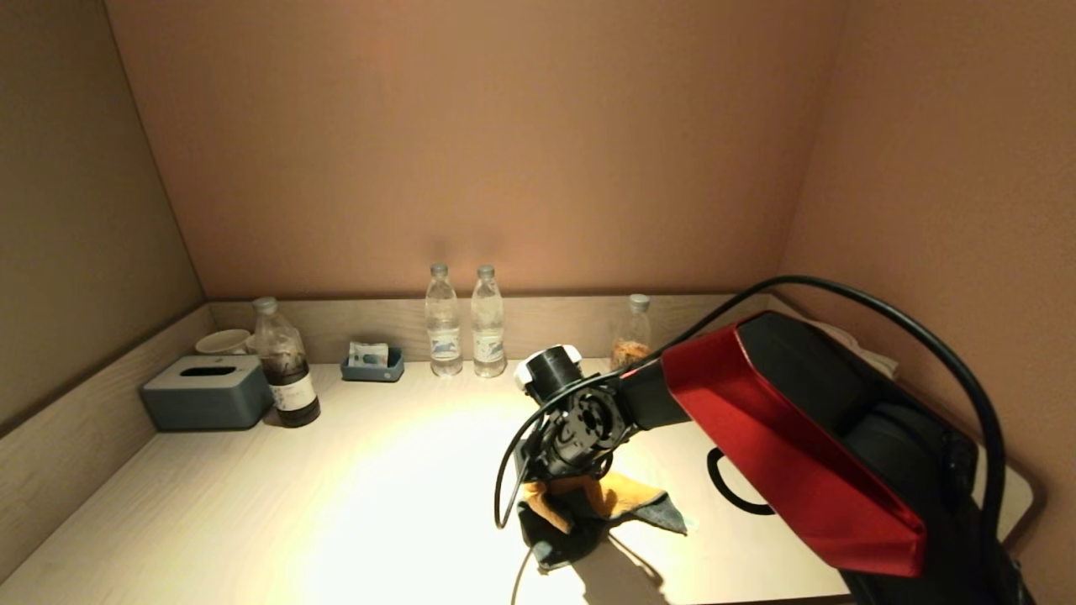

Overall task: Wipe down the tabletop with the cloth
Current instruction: Sweep the stains on the table

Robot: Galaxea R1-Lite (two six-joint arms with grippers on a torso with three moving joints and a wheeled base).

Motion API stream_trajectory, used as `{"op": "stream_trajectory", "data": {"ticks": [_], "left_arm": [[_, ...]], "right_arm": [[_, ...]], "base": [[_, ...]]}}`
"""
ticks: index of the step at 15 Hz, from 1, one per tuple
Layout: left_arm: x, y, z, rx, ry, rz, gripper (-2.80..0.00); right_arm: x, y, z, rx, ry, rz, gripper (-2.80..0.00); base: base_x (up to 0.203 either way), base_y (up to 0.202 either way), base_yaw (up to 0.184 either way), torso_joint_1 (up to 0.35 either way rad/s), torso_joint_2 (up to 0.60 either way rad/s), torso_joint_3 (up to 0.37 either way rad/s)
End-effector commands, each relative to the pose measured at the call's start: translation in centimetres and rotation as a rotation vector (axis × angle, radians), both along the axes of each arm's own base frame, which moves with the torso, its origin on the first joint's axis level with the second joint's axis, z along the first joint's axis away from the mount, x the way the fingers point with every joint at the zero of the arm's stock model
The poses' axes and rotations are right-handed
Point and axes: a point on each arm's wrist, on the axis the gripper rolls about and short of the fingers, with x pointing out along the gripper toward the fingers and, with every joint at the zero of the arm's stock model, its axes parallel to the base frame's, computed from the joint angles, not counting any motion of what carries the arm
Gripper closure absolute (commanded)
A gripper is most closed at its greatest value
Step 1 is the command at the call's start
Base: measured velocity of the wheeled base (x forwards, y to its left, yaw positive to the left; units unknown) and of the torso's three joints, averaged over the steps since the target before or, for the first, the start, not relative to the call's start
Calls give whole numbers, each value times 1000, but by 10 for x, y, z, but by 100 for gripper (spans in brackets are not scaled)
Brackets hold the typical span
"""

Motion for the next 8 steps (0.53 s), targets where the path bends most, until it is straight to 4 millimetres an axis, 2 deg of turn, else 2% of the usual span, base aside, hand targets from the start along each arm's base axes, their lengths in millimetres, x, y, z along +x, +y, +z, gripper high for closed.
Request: {"op": "stream_trajectory", "data": {"ticks": [1, 4, 5, 7, 8], "left_arm": [[0, 0, 0, -1, -1, 0, 0], [0, 0, 0, -1, -1, 0, 0], [0, 0, 0, -1, -1, 0, 0], [0, 0, 0, -1, -1, 0, 0], [0, 0, 0, -1, -1, 0, 0]], "right_arm": [[10, 15, -19, -8, -10, 31, 0], [26, 21, -28, -5, -31, 25, 0], [33, 14, -32, -16, -18, 2, 0], [33, 12, -32, -18, -15, -3, 0], [37, -4, -34, -32, 8, -37, 0]], "base": [[0, 0, 0, 0, 0, 0], [0, 0, 0, 0, 0, 0], [0, 0, 0, 0, 0, 0], [0, 0, 0, 0, 0, 0], [0, 0, 0, 0, 0, 0]]}}
